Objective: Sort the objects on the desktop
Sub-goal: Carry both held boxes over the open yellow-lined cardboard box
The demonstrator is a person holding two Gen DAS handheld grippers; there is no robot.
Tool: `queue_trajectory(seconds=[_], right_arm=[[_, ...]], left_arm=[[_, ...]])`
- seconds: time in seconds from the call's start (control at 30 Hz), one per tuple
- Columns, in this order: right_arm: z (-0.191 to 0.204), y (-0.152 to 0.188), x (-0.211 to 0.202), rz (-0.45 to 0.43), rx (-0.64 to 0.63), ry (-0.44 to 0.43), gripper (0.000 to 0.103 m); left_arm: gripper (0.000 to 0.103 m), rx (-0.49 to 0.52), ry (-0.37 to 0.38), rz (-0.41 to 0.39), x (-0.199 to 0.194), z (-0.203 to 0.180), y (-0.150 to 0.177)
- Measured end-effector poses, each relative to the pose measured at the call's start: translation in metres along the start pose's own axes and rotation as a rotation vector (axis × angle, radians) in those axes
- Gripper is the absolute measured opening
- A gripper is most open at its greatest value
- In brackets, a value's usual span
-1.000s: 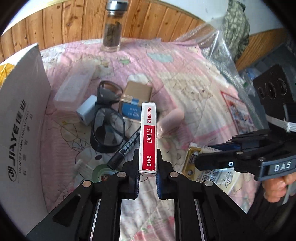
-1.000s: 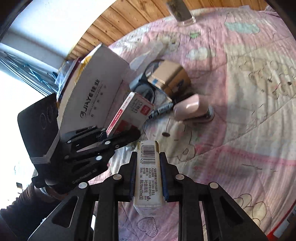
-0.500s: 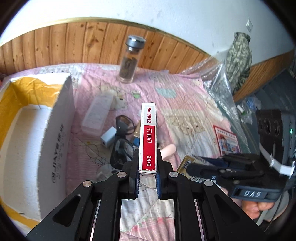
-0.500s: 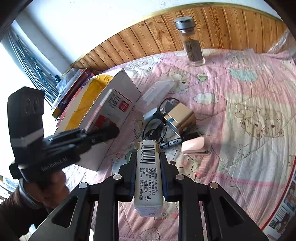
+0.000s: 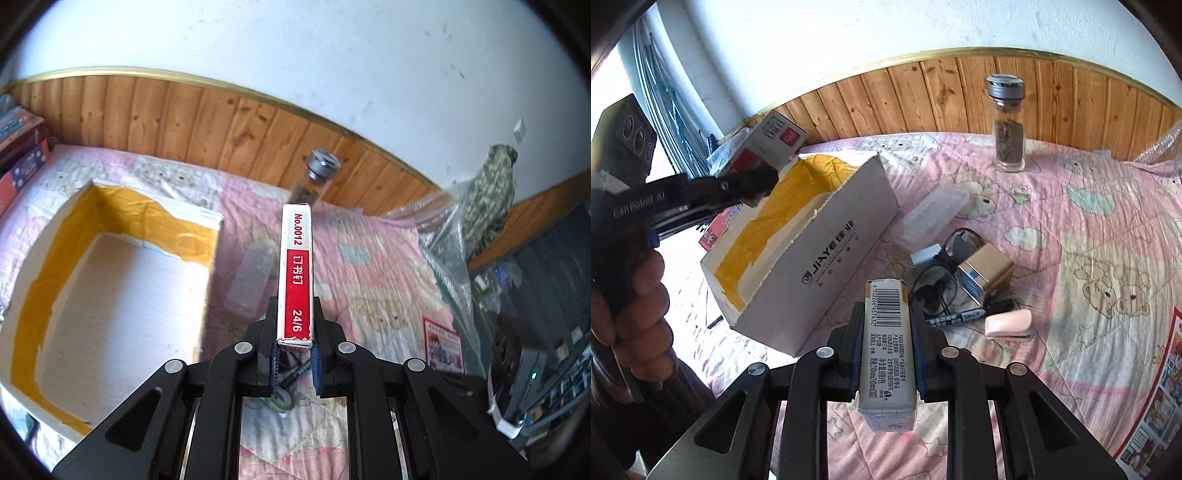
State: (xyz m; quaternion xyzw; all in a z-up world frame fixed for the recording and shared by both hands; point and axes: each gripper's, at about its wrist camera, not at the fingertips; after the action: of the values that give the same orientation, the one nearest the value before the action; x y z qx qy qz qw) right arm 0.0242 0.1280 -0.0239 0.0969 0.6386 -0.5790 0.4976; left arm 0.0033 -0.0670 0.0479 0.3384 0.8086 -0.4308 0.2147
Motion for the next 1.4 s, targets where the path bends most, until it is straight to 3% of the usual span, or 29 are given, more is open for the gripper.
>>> queue_trajectory(seconds=[0.3, 0.57, 1.03, 1.4], right_arm=[[0.035, -0.018, 0.001, -0.022, -0.055, -0.008, 0.023], [0.068, -0.057, 0.011, -0.051, -0.128, -0.021, 0.023], [0.117, -0.125, 0.081, -0.057, -0.185, -0.054, 0.023], [0.106, -0.157, 0.153, 0.034, -0.207, 0.003, 0.024]], left_arm=[[0.013, -0.067, -0.021, -0.012, -0.015, 0.038, -0.022], [0.013, -0.147, -0.056, -0.004, -0.013, 0.076, -0.041], [0.013, -0.226, -0.141, 0.055, 0.018, 0.129, -0.063], [0.013, -0.229, -0.23, 0.135, 0.065, 0.156, -0.064]])
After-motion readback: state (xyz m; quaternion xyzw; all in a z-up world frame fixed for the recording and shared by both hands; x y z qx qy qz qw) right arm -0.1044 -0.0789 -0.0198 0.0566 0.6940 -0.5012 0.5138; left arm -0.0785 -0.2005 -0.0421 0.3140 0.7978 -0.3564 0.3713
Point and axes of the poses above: each gripper's, at about its wrist camera, not at the fingertips, and x roughly the way its jaws point, z to its left, y to its underside, and after that the axes turned 11 degrees about -x, right-handed
